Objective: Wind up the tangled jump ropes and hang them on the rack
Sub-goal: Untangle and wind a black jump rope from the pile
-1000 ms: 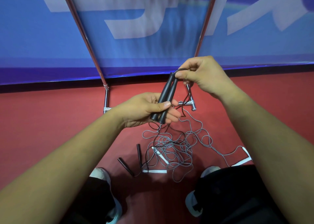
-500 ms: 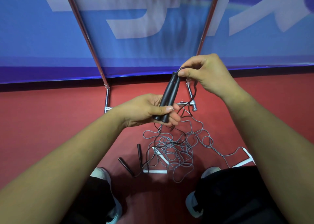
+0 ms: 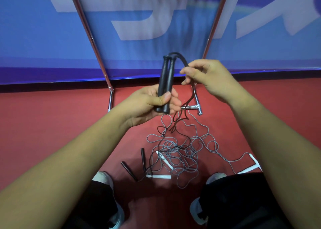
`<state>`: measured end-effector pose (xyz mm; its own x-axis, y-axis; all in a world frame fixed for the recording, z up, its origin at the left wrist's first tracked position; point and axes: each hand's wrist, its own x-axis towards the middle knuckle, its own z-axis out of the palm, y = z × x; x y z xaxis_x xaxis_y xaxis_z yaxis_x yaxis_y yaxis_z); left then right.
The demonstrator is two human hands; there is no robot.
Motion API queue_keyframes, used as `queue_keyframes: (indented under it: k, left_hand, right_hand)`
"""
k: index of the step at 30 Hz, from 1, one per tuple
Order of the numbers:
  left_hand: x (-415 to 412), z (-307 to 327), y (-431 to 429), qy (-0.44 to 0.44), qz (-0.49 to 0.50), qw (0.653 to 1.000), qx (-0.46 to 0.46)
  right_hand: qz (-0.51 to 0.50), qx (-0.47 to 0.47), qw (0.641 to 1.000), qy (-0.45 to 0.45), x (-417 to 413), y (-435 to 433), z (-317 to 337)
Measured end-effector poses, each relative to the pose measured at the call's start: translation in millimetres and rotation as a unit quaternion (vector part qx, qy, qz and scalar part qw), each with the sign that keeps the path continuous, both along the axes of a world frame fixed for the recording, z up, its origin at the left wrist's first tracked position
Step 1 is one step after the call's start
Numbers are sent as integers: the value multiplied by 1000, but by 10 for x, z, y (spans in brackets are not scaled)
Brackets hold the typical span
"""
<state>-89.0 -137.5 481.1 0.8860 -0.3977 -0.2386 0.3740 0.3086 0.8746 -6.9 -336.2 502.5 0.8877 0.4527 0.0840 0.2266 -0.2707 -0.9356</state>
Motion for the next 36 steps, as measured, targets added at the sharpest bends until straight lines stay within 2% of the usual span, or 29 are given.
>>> queue_keyframes:
  k: [4,7,12,15,18,21,27,36]
  left_hand:
    - [127,27,118,13,161,986,-32]
    - [191,2,208,26,211,976,-42]
    - [229,-15,212,25,280,955,-92]
    - [236,-41,184,21,296,950,-97]
    - [247,-48,211,11,305,944,-124]
    - [285,-48,280,40,315,934,-166]
    - [285,-2,273,74,311,932,-172]
    - [258,-30,241,72,265,951,-140]
  right_hand:
    - [47,-82,994,59,-27,-3,-155]
    - [45,-53,994,88,-84,77,-157]
    - [78,-13,973,215,-266,334,-213]
    - [86,-5,967,240,-344,438,-287]
    - [54,17,980,190,-403,517,-330]
    - [10,60,988,140,-435,577,-338]
    - [-6,77,990,119,-503,631,-325]
    - [12,51,980,193,-518,619,-327]
